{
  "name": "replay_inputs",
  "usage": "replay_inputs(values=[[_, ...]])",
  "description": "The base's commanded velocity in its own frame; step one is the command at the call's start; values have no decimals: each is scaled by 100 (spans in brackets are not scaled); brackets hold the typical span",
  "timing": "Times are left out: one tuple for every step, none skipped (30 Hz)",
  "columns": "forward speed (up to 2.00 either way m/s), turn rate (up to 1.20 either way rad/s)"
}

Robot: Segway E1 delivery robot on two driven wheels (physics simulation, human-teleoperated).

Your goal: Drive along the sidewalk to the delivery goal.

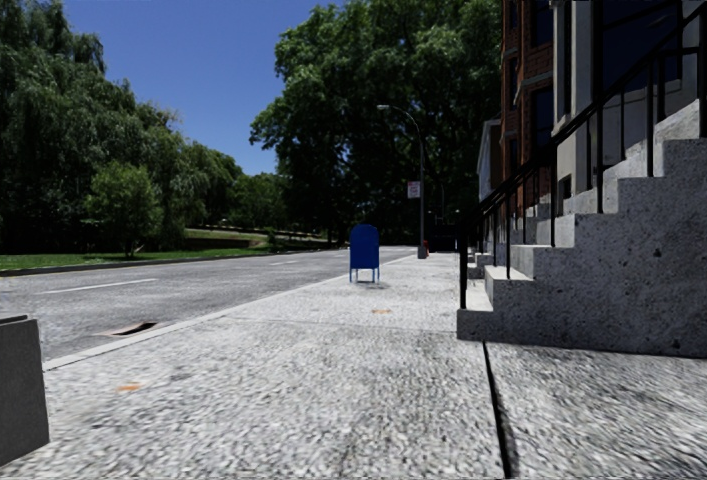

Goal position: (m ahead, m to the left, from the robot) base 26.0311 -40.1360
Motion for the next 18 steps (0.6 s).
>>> replay_inputs(values=[[200,53],[200,53],[200,49],[200,28],[200,28],[200,9],[200,2],[200,0],[200,0],[200,0],[200,0],[200,0],[200,0],[200,0],[200,0],[200,0],[200,0],[200,0]])
